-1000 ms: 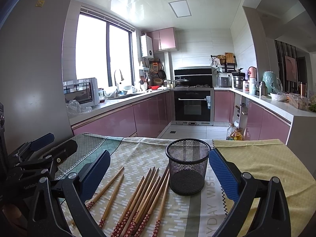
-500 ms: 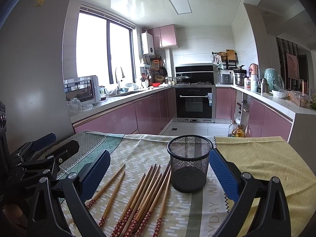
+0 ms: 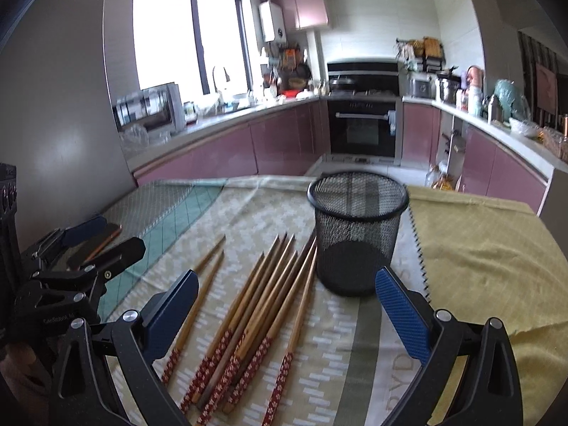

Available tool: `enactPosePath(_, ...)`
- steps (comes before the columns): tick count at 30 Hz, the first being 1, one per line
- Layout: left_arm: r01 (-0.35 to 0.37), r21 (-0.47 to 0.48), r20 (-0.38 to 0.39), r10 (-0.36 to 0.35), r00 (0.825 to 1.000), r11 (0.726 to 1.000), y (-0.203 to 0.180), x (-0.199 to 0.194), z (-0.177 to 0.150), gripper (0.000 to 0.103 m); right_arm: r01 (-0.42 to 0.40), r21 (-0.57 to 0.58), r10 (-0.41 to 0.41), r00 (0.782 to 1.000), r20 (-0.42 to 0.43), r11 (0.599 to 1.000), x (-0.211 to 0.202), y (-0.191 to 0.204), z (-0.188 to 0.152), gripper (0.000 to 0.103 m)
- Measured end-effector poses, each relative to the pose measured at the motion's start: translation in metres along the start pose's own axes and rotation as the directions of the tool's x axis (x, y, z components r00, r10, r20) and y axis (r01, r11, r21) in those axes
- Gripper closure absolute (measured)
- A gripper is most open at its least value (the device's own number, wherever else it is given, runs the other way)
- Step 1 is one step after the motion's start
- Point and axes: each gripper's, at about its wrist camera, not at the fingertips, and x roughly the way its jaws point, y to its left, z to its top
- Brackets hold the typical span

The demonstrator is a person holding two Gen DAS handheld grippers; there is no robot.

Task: Organize utensils
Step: 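Lower the left tool and grasp one wooden chopstick, then lift the chopstick with the left tool and drop it into the mesh cup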

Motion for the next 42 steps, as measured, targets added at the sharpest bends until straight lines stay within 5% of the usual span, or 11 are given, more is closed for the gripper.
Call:
enactPosePath(6, 0.038, 0.037, -0.139, -0.032, 0.99, 0.999, 0.005, 0.027, -0.013, 0.013, 0.005, -0.024, -0.008, 0.991, -0.133, 1.0, 0.025, 0.0, -0.007, 0.026)
enactPosePath(8, 0.053, 0.045, -0.179, -0.044, 0.983, 0.998, 0.005, 0.035, -0.017, 0.022, 0.007, -0.025, -0.011, 0.985, -0.173, 1.0, 0.033, -0.002, -0.009, 0.039)
enactPosePath(16, 0.115, 0.044, -0.307, -0.096, 0.947, 0.992, 0.002, 0.067, -0.027, 0.049, 0.028, -0.025, -0.033, 0.963, -0.267, 0.999, 0.058, -0.011, -0.008, 0.063)
enactPosePath(20, 0.135, 0.028, -0.348, -0.117, 0.93, 0.99, 0.001, 0.078, -0.026, 0.059, 0.041, -0.033, -0.048, 0.958, -0.282, 0.999, 0.068, -0.013, -0.004, 0.068)
enactPosePath(24, 0.137, 0.025, -0.36, -0.119, 0.925, 0.99, 0.002, 0.09, -0.022, 0.066, 0.045, -0.06, -0.061, 0.956, -0.286, 0.997, 0.074, -0.011, -0.003, 0.073)
enactPosePath(28, 0.142, 0.011, -0.367, -0.128, 0.921, 0.99, 0.002, 0.097, -0.018, 0.081, 0.014, -0.023, -0.02, 0.958, -0.288, 1.0, 0.074, -0.014, -0.002, 0.094)
enactPosePath(31, 0.151, -0.013, -0.367, -0.145, 0.919, 0.988, 0.001, 0.098, -0.016, 0.094, -0.008, 0.013, 0.011, 0.958, -0.288, 1.0, 0.074, -0.019, -0.001, 0.096)
enactPosePath(42, 0.208, -0.085, -0.296, -0.224, 0.929, 0.975, 0.011, 0.075, 0.001, 0.095, -0.133, 0.038, 0.138, 0.973, -0.185, 0.99, 0.03, -0.017, 0.01, 0.097)
